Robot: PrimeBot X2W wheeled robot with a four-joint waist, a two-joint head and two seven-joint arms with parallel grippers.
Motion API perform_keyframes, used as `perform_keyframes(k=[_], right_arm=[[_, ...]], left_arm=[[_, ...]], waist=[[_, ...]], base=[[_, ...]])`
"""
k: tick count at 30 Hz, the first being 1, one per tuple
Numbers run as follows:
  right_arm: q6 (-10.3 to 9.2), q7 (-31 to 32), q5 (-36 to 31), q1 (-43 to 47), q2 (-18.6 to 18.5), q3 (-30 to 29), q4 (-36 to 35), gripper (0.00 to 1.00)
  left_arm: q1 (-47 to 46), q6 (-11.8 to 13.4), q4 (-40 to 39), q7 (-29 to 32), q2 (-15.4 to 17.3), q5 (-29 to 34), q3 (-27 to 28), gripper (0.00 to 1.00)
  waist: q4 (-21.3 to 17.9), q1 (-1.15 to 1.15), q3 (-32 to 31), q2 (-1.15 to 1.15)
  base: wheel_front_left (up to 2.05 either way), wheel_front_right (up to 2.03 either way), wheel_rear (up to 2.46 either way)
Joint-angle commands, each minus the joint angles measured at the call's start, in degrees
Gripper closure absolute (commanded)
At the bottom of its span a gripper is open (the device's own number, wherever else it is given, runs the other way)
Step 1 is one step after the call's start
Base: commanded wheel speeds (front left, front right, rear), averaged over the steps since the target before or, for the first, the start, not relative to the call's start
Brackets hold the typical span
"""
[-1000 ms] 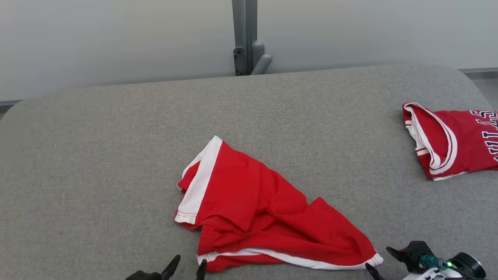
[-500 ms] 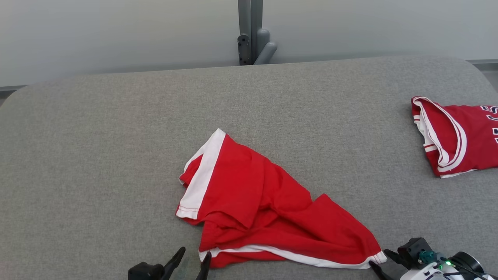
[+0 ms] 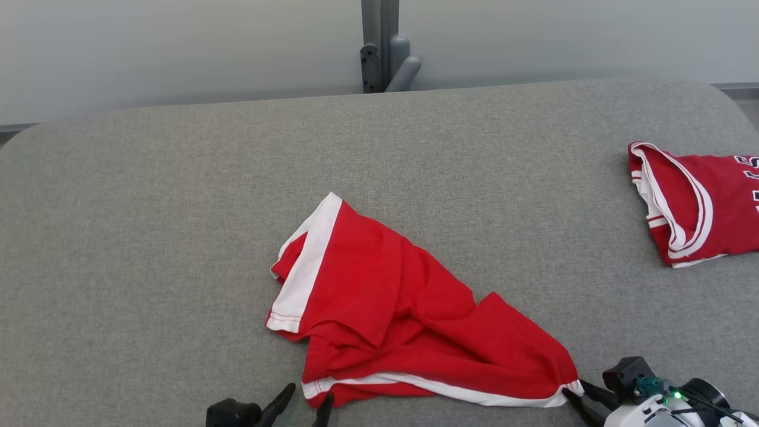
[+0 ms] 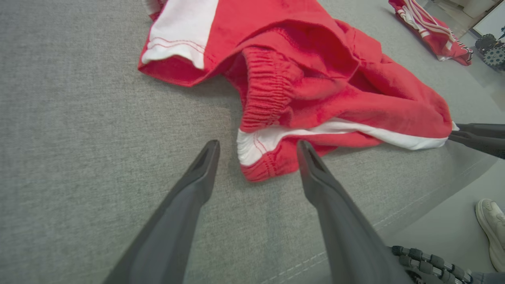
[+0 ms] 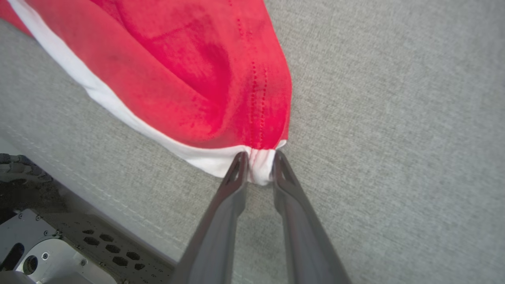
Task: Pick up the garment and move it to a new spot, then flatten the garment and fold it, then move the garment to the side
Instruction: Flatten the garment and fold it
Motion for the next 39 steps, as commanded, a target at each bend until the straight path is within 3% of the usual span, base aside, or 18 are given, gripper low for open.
perform_keyframes(k=[1, 8, 9, 12, 13, 15, 22, 28, 29, 32, 39], right_arm=[[-0.07, -0.14, 0.26, -0.7, -0.23, 0.36, 0.63, 0.7], [-0.09, -0.44, 0.72, -1.16, -0.13, 0.77, 1.17, 0.76], [-0.09, -0.54, 0.76, -1.22, -0.13, 0.83, 1.24, 0.76], [-0.09, -0.7, 0.54, -1.53, -0.09, 1.19, 1.3, 0.81], [-0.09, -0.85, 0.65, -1.63, 0.06, 1.31, 1.22, 0.85], [-0.09, -0.94, 0.74, -1.93, 0.21, 1.65, 0.96, 1.0], [-0.07, -0.94, 6.4, -1.53, 0.29, 0.49, -5.13, 1.0], [-0.07, 4.12, 21.57, 1.69, -2.26, -9.36, -22.63, 1.0], [-0.07, 4.12, 21.57, 1.69, -2.26, -9.36, -22.63, 1.0], [-0.03, 6.77, 27.8, 3.12, -3.04, -14.79, -30.71, 1.0], [-0.03, 9.43, 37.87, 1.81, -1.21, -23.71, -43.36, 1.0]], left_arm=[[-1.01, -0.15, -0.18, -0.09, 0.35, -0.67, -0.14, 0.0], [-2.01, -0.15, 1.0, -1.12, -0.14, -2.18, -1.09, 0.0], [-2.21, -0.15, 1.36, -1.27, -0.22, -2.41, -1.3, 0.07], [-3.03, -0.15, 2.74, -0.97, -0.17, -2.87, -2.54, 0.55], [-3.31, -0.15, 3.22, -1.17, -0.2, -3.1, -2.9, 0.64], [-3.71, -0.15, 3.82, -1.58, -0.11, -3.67, -3.62, 1.0], [-4.63, -0.15, -0.06, -1.59, 2.21, -8.15, -5.14, 1.0], [-3.41, -0.15, -23.3, 5.94, 11.17, -17.73, -2.15, 1.0], [-3.41, -0.15, -23.3, 5.94, 11.17, -17.73, -2.15, 1.0], [-4.49, 0.33, -36.29, 11.47, 16.68, -20.85, 0.61, 1.0], [-13.64, 2.1, -54.76, 23.19, 25.43, -29.51, 8.26, 1.0]], waist=[[-0.07, 0.0, 0.1, 0.0], [-0.34, 0.0, 0.04, 0.0], [-0.38, 0.0, 0.05, 0.0], [-0.53, 0.0, -0.01, 0.0], [-0.6, 0.0, -0.03, 0.0], [-0.77, 0.0, -0.09, 0.0], [-1.66, 0.0, -0.34, 0.0], [-2.77, 0.0, 0.51, 0.0], [-2.77, 0.0, 0.51, 0.0], [-3.08, 0.0, 1.57, 0.0], [-3.73, 0.0, 6.75, 0.0]], base=[[0.0, 0.0, 0.0], [0.0, 0.0, 0.0], [0.0, 0.0, 0.0], [0.0, 0.0, 0.0], [0.0, 0.0, 0.0], [0.0, 0.0, 0.0], [0.0, 0.0, 0.0], [0.0, 0.0, 0.0], [0.0, 0.0, 0.0], [0.0, 0.0, 0.0], [0.0, 0.0, 0.0]])
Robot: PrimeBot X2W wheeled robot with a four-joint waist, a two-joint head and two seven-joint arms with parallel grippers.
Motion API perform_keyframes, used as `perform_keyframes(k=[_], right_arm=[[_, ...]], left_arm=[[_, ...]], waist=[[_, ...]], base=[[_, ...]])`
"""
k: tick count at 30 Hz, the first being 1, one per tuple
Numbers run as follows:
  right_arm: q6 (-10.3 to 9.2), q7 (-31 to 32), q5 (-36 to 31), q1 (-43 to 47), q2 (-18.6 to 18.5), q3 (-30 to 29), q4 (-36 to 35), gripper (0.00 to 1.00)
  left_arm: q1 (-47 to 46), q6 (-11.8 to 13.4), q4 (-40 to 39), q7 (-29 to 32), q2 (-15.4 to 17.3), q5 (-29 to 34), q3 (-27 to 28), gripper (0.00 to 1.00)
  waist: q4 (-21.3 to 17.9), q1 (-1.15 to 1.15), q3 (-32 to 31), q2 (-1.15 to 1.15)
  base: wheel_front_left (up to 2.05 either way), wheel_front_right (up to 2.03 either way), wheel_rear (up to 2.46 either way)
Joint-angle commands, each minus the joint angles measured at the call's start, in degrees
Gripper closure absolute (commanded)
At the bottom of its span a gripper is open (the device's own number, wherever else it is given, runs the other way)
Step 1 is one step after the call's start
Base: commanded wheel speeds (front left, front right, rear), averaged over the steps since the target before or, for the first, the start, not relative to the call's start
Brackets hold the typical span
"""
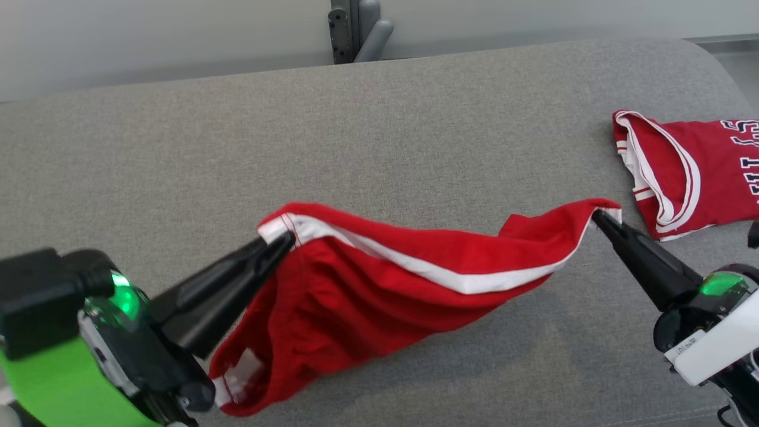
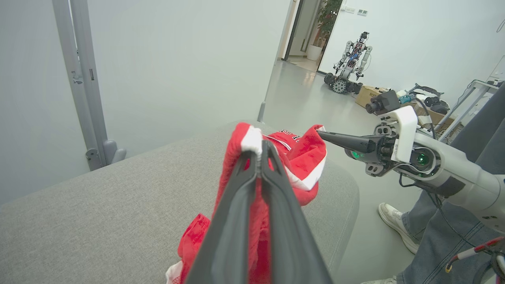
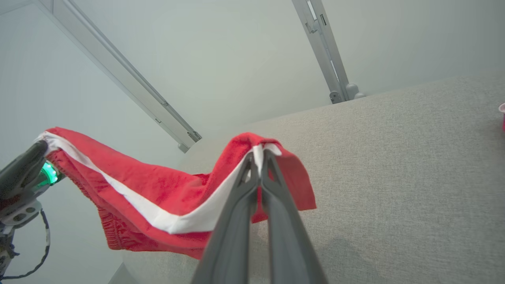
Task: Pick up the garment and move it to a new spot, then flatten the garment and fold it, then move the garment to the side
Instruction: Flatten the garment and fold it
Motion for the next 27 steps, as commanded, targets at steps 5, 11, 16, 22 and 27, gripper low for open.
perform_keyframes(k=[5, 11, 16, 22, 27], right_arm=[[0.01, 1.76, 3.85, -3.9, 1.27, -2.95, -4.38, 1.0], [0.01, 3.18, 5.46, -11.7, 2.6, -4.88, -5.41, 1.0], [0.01, 6.25, 3.23, -26.94, 4.03, -6.13, 0.23, 1.0], [0.01, 8.88, -3.31, -55.28, 14.69, -9.29, 18.12, 1.0], [-0.05, 1.87, -17.96, -78.5, 25.52, -15.88, 35.79, 1.0]], left_arm=[[-13.37, 1.01, -1.35, 5.55, 2.05, -8.17, 4.93, 1.0], [-31.77, 1.79, 5.64, 11.96, 3.28, -11.42, 6.61, 1.0], [-49.36, 1.07, 18.61, 14.94, 0.87, -7.5, 3.94, 1.0], [-68.88, -0.58, 40.07, 12.54, -2.59, 4.0, -1.2, 1.0], [-81.71, -1.22, 56.91, -0.69, -5.73, 16.8, -3.91, 1.0]], waist=[[-0.71, 0.0, 7.23, 0.0], [-1.12, 0.0, 15.14, 0.0], [-1.62, 0.0, 22.26, 0.0], [-2.48, 0.0, 29.47, 0.0], [-2.81, 0.0, 33.69, 0.0]], base=[[0.0, 0.0, 0.0], [0.0, 0.0, 0.0], [0.0, 0.0, 0.0], [0.0, 0.0, 0.0], [0.0, 0.0, 0.0]])
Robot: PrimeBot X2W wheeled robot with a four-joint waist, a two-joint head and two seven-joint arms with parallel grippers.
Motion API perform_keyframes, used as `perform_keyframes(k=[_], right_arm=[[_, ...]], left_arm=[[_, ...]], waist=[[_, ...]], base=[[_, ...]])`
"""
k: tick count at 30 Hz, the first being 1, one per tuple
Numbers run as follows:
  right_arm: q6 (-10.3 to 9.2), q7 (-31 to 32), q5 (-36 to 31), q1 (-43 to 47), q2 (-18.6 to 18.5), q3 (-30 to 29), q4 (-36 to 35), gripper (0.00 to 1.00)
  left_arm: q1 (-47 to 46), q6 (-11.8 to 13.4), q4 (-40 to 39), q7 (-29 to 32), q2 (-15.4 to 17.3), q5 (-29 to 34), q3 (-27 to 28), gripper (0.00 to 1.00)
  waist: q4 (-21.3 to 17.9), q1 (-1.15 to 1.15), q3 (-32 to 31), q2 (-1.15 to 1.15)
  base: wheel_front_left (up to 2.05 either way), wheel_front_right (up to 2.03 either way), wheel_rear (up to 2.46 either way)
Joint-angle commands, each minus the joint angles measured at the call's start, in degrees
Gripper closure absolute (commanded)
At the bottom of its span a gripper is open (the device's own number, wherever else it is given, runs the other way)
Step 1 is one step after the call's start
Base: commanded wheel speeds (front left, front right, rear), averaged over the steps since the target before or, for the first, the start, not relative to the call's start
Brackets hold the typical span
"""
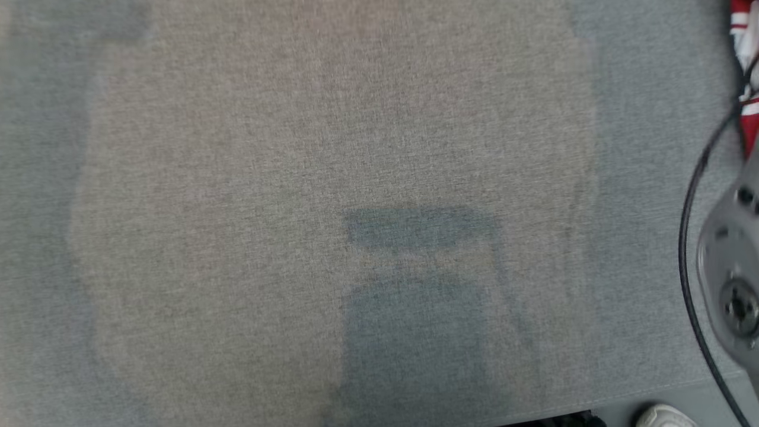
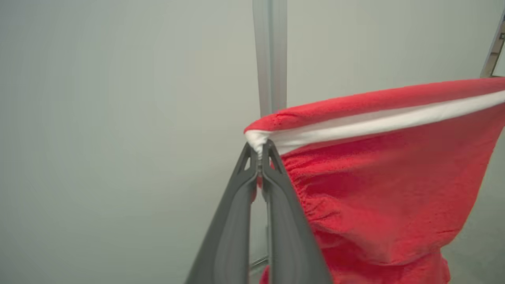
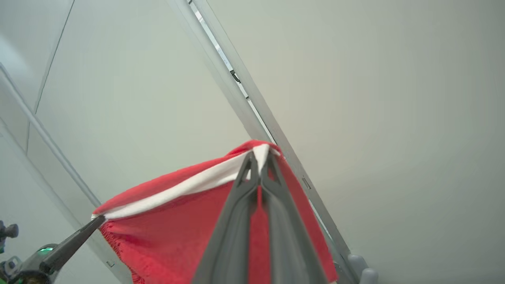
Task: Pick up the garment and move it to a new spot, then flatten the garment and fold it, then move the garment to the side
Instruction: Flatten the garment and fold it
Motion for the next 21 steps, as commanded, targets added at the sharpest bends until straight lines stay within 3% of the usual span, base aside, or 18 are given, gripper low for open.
perform_keyframes(k=[1, 4, 7, 12, 21], right_arm=[[-0.14, -2.81, -1.74, -3.37, 0.29, -1.84, 2.71, 1.0], [-0.15, -8.18, -4.97, -9.23, 1.33, -2.08, 7.98, 1.0], [-0.14, -10.6, -5.51, -9.95, 1.63, -0.65, 10.65, 1.0], [-0.1, -12.99, -6.25, -0.48, 1.62, 4.53, 14.38, 1.0], [-0.08, -11.87, 0.32, 31.22, -4.87, 14.58, 7.2, 1.0]], left_arm=[[-2.87, -0.05, 3.34, -4.27, -0.54, 2.53, 0.11, 1.0], [-6.49, -0.1, 10.67, -14.78, -3.5, 6.43, -0.52, 1.0], [-6.74, -0.49, 14.61, -19.0, -5.45, 6.65, -2.16, 1.0], [0.35, -0.86, 18.04, -26.49, -7.17, 3.8, -9.35, 1.0], [25.76, -0.79, 10.62, -32.81, 1.25, -3.51, -22.43, 1.0]], waist=[[-1.06, -0.01, 6.18, 0.0], [-0.83, -0.01, 6.65, 0.0], [-0.51, -0.01, 6.53, 0.0], [0.42, -0.01, 4.28, 0.0], [1.69, -0.01, -3.61, 0.0]], base=[[0.0, 0.0, 0.0], [0.0, 0.0, 0.0], [0.0, 0.0, 0.0], [0.0, 0.0, 0.0], [0.0, 0.0, 0.0]])
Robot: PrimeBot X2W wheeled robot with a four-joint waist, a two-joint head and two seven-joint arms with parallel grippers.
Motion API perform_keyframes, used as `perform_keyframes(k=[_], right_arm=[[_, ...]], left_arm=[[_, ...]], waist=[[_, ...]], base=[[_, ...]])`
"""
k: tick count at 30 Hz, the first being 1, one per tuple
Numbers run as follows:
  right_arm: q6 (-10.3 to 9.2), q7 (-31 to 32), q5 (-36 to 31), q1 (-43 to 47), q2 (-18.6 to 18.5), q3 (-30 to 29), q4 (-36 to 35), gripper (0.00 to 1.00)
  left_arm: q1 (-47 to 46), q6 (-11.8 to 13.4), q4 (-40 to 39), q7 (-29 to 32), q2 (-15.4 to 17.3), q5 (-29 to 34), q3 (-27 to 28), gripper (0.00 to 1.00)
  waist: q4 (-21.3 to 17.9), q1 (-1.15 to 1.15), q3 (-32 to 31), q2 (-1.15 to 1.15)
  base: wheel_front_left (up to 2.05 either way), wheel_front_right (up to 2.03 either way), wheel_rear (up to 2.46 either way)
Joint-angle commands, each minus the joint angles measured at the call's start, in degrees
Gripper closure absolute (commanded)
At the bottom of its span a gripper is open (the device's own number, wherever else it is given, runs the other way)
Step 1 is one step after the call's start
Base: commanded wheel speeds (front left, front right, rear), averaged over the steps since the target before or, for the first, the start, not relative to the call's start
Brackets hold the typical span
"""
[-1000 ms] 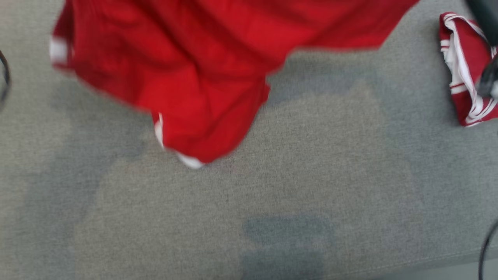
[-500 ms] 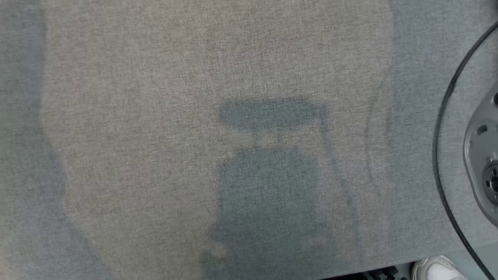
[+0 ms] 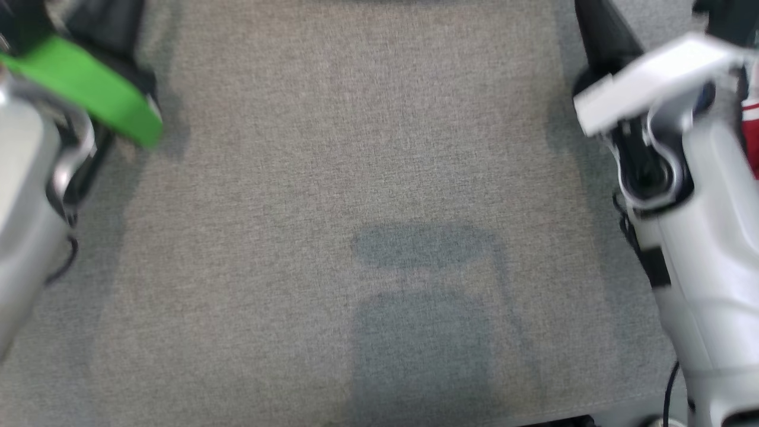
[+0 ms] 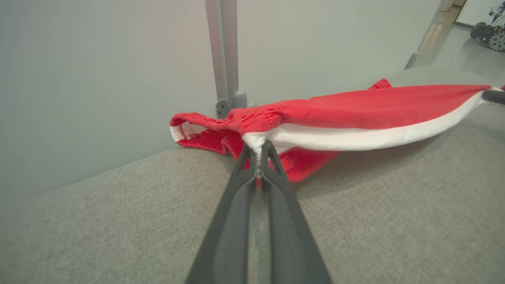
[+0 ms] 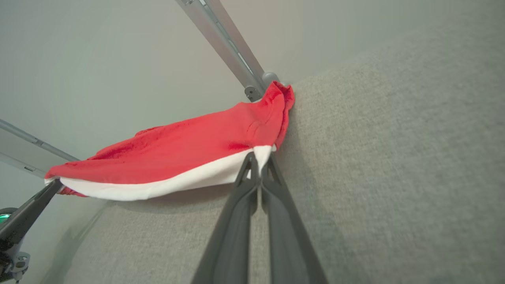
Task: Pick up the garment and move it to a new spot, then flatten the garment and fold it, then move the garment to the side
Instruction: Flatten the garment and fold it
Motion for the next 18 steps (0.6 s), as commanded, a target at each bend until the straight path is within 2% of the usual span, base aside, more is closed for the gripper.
perform_keyframes(k=[1, 3, 6, 12, 18], right_arm=[[0.0, -0.07, 2.14, 4.77, -1.35, 0.08, -1.94, 1.0], [0.01, 0.31, 3.43, 10.58, -3.27, 0.84, -4.52, 1.0], [0.01, 0.39, 5.13, 18.91, -5.7, 1.35, -7.81, 1.0], [0.01, 0.94, 5.4, 35.29, -10.3, 3.5, -13.19, 1.0], [0.01, 2.29, 7.58, 51.77, -12.91, 3.63, -19.1, 1.0]], left_arm=[[4.05, 0.1, -1.81, -0.66, 1.41, -0.14, -0.86, 1.0], [9.45, 0.11, -4.09, -0.86, 2.41, -0.27, -1.69, 1.0], [17.74, 1.45, -7.78, -1.18, 2.35, -0.44, -1.79, 1.0], [37.69, 7.01, -16.65, -1.1, 0.29, -1.09, 0.34, 1.0], [57.05, 13.07, -24.41, -1.12, -0.54, 0.03, 0.33, 1.0]], waist=[[1.17, -0.02, -4.83, 0.0], [1.6, -0.02, -7.08, 0.0], [2.33, -0.02, -10.97, 0.0], [3.21, -0.02, -19.55, 0.0], [3.47, -0.02, -27.15, 0.0]], base=[[0.0, 0.0, 0.0], [0.0, 0.0, 0.0], [0.0, 0.0, 0.0], [0.0, 0.0, 0.0], [0.0, 0.0, 0.0]])
